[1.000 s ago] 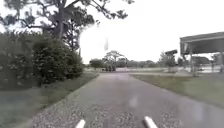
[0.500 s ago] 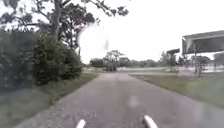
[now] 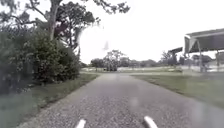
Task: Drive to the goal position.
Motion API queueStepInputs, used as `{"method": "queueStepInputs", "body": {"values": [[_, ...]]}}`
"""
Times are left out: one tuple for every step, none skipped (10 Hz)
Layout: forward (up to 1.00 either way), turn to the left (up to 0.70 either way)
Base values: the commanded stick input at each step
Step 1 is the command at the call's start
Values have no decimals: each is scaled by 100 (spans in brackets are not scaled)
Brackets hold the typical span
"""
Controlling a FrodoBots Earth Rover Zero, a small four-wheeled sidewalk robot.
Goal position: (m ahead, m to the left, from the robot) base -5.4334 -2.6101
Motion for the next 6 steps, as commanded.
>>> {"method": "queueStepInputs", "body": {"values": [[70, 0], [70, 0], [70, 0], [70, 0], [70, 0], [70, 0]]}}
